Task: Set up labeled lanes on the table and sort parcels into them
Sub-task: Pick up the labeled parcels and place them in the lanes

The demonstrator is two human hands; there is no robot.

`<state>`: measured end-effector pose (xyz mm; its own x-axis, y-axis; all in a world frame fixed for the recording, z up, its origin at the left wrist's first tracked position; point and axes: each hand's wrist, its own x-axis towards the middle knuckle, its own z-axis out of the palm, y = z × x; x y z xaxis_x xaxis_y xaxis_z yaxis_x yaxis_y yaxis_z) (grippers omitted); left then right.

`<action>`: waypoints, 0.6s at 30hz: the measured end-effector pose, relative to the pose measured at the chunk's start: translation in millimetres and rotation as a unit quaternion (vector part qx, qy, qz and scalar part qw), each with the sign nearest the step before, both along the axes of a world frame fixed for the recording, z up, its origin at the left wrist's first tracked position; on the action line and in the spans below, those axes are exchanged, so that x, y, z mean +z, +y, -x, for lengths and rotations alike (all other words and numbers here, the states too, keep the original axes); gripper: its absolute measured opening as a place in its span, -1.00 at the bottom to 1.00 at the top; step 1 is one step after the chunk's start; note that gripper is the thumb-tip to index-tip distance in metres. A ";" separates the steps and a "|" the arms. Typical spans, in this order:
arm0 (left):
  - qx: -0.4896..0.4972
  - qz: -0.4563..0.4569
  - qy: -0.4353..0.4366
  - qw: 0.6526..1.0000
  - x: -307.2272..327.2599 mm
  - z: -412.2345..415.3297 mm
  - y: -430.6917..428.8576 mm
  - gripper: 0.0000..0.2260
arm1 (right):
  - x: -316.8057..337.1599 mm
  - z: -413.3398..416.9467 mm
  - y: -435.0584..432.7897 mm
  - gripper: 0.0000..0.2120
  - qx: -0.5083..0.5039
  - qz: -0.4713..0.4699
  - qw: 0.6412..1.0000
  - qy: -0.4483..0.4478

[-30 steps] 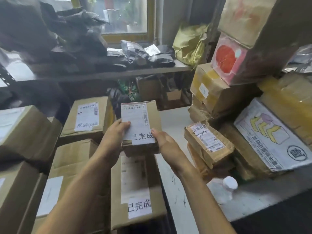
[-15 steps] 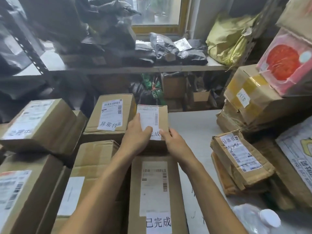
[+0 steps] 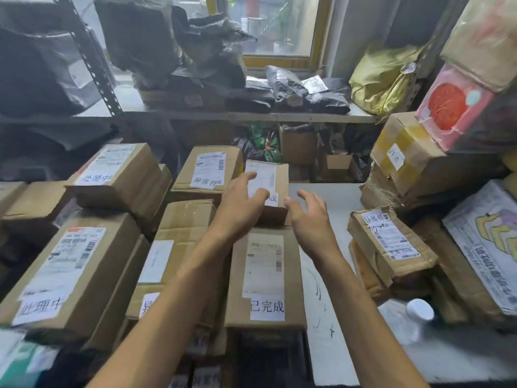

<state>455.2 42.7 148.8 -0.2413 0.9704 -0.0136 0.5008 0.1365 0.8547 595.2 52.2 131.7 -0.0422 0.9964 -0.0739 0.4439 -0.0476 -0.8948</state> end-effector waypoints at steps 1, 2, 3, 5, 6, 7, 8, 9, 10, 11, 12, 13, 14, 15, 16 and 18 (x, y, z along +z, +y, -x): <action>0.001 -0.011 -0.013 1.000 4.3 1.4 -12.0 -0.56 | 4.8 0.0 -9.4 -0.55 0.008 -0.015 1.000 0.008; 0.002 -0.016 -0.033 0.999 8.8 3.8 -25.6 -0.59 | 9.8 1.3 -20.6 -0.56 0.014 -0.026 0.999 0.014; 0.003 -0.021 -0.059 0.998 13.4 5.8 -40.7 -0.62 | 13.9 3.6 -32.7 -0.56 0.017 -0.034 0.999 0.021; 0.017 -0.044 -0.119 0.992 17.5 12.7 -73.1 -0.65 | 18.2 8.9 -56.7 -0.61 0.031 -0.053 0.998 0.034; 0.032 -0.058 -0.139 0.988 17.4 17.9 -90.1 -0.69 | 18.0 13.2 -67.8 -0.65 0.042 -0.067 0.996 0.044; 0.049 -0.069 -0.154 0.984 16.4 23.9 -107.7 -0.74 | 18.7 19.4 -79.8 -0.71 0.057 -0.080 0.993 0.058; 0.063 -0.071 -0.166 0.982 14.6 31.3 -125.7 -0.77 | 19.8 26.9 -92.0 -0.75 0.071 -0.081 0.991 0.076; 0.073 -0.068 -0.178 0.979 12.7 39.1 -144.2 -0.78 | 22.0 35.5 -105.2 -0.75 0.088 -0.075 0.988 0.100; 0.083 -0.065 -0.190 0.976 11.1 48.2 -162.0 -0.80 | 24.0 45.3 -118.0 -0.74 0.110 -0.063 0.983 0.131; 0.096 -0.065 -0.197 0.973 9.7 58.8 -179.0 -0.83 | 25.2 56.4 -130.6 -0.74 0.137 -0.049 0.976 0.165; 0.114 -0.067 -0.206 0.970 8.1 71.3 -196.4 -0.84 | 25.7 69.1 -144.5 -0.76 0.166 -0.036 0.966 0.194; 0.135 -0.072 -0.213 0.965 8.0 84.4 -213.9 -0.83 | 25.6 83.2 -158.3 -0.77 0.195 -0.028 0.957 0.214; 0.158 -0.079 -0.219 0.960 7.7 98.3 -230.8 -0.81 | 25.4 97.3 -171.5 -0.78 0.221 -0.025 0.948 0.226; 0.173 -0.086 -0.214 0.958 7.2 112.3 -247.0 -0.79 | 24.7 111.7 -183.5 -0.78 0.240 -0.022 0.941 0.237; 0.177 -0.092 -0.203 0.959 6.1 125.9 -262.8 -0.78 | 23.8 126.8 -194.2 -0.78 0.257 -0.017 0.935 0.246; 0.169 -0.099 -0.188 0.963 1.4 151.9 -292.7 -0.80 | 22.2 157.9 -214.4 -0.76 0.289 0.002 0.922 0.257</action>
